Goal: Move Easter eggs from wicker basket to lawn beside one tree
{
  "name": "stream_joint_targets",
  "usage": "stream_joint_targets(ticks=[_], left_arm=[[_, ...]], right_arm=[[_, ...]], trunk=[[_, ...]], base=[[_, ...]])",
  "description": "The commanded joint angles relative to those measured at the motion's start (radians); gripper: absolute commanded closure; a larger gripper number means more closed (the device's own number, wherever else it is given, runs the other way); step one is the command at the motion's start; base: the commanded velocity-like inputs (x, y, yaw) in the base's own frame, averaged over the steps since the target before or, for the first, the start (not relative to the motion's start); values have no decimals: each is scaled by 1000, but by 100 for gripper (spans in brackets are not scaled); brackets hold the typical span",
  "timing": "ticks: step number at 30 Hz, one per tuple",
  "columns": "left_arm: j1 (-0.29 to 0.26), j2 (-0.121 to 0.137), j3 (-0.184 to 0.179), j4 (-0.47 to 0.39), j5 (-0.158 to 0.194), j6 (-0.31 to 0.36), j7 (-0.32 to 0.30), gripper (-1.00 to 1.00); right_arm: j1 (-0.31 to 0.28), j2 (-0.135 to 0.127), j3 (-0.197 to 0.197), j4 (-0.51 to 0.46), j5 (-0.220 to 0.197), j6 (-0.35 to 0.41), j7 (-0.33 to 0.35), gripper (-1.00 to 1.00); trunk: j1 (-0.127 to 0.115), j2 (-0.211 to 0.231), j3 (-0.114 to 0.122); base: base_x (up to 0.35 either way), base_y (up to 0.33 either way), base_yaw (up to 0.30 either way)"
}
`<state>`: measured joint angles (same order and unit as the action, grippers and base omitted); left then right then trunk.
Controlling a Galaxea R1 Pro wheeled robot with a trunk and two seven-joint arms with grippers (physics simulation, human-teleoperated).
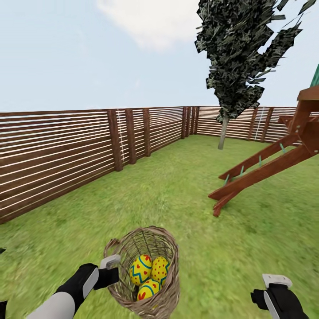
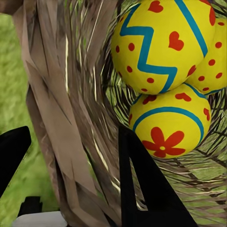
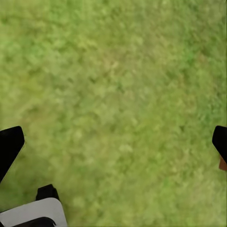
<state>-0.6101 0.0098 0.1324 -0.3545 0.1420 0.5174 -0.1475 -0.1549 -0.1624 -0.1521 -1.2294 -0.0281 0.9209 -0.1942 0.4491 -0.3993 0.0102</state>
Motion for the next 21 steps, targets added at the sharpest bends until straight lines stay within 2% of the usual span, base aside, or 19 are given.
stream_joint_targets(ticks=[1, 7, 16, 21], left_arm=[[0, -1, 7, -1, 16, 7, -1, 100], [0, 0, 7, 0, 16, 7, -1, 100], [0, 0, 7, 0, 16, 7, -1, 100], [0, 0, 7, 0, 16, 7, -1, 100]], right_arm=[[0, 0, 0, -1, -4, 4, -3, -100], [0, 0, 0, -1, -3, 4, -3, -100], [0, 2, 1, 0, -2, 4, -3, -100], [0, 3, 1, 0, -3, 4, -3, -100]], trunk=[[1, -1, 0], [1, -1, 0], [1, -1, 0], [1, -1, 0]], base=[[330, 0, 96], [330, 0, 34], [330, 0, 272], [330, 0, 24]])
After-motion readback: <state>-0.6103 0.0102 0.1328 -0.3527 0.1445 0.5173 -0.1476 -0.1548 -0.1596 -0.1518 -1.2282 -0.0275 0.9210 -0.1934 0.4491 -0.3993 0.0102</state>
